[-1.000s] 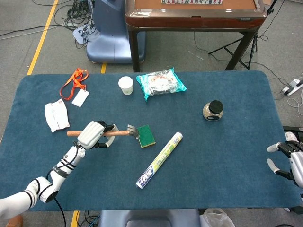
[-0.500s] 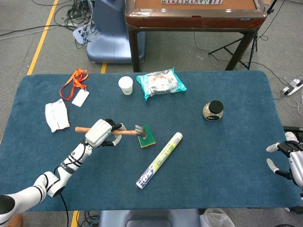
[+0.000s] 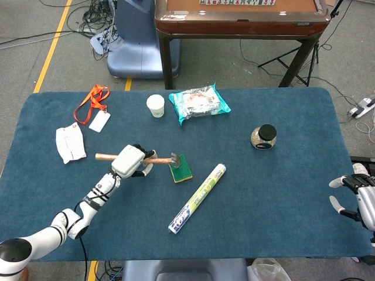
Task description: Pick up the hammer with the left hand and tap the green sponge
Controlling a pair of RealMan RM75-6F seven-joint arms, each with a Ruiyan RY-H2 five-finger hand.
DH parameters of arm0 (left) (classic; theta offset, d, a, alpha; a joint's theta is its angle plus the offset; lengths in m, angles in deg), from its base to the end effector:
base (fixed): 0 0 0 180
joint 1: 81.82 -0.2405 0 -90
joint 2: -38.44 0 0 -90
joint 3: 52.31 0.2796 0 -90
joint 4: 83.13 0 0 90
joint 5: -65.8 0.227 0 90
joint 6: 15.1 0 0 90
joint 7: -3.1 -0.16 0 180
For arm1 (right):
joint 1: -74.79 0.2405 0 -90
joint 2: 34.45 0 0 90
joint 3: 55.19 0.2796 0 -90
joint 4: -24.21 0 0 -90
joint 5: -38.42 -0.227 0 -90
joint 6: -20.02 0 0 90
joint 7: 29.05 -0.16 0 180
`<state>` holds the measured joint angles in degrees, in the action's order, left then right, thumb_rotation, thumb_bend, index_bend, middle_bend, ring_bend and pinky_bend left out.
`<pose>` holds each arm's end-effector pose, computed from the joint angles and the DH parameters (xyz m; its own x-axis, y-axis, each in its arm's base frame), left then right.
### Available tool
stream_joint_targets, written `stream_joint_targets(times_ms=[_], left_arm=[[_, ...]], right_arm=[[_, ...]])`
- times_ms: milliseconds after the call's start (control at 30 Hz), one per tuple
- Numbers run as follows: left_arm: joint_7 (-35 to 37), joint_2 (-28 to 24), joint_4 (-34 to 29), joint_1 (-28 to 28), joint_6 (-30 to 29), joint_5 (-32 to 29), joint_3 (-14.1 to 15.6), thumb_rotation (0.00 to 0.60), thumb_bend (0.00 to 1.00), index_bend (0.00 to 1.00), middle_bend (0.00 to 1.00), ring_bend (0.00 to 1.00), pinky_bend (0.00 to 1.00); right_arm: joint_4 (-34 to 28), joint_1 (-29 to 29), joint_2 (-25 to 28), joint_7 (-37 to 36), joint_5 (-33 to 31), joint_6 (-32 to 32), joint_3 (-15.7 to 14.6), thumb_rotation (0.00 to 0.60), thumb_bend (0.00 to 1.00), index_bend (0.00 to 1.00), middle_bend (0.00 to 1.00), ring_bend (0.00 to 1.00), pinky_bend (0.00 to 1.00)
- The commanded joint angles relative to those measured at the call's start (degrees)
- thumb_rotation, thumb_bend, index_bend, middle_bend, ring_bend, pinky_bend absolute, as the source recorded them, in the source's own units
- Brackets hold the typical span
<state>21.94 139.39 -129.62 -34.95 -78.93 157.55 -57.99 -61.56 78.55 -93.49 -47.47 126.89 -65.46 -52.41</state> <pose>-0.1766 0.4291 -0.0508 0.3792 0.0968 0.9203 0.7669 -0.5893 -0.2540 -0.3652 -0.1952 0.1978 0.2870 -0.0005 0.9579 -0.9576 -0.0245 0.2869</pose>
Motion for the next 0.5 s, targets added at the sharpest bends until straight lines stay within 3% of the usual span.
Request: stream_joint_targets(times_ms=[33,300,500], left_arm=[[0.63,0.92,0.55,0.22,-1.20,-0.24,-0.20,0.600,0.54,0.78,0.82,0.62,0.44],[4.33,2.91,3.31,0.70,-4.23,0.21,-0.26,0.600,0.54,0.78,0.83,0.62,0.44],[2.93,5.11,7.67,1.26,-4.08,1.65,1.79,0.600,0.54,0.78,0.83,0.61,0.44]], right_arm=[[-0.05,0.07,-0.01,0.11,-0.05,0.15,-0.01,0.600,0.32,0.46,0.45,0.39,0.26],[-0.13,0.08,0.01,0.22,-0.18,0.24,0.01,0.600,0.32,0.46,0.45,0.39,0.26],[-0.18,0.22,-0.04,0.38,-0.19,0.47,0.00,0.600,0.32,0.46,0.45,0.39,0.26]])
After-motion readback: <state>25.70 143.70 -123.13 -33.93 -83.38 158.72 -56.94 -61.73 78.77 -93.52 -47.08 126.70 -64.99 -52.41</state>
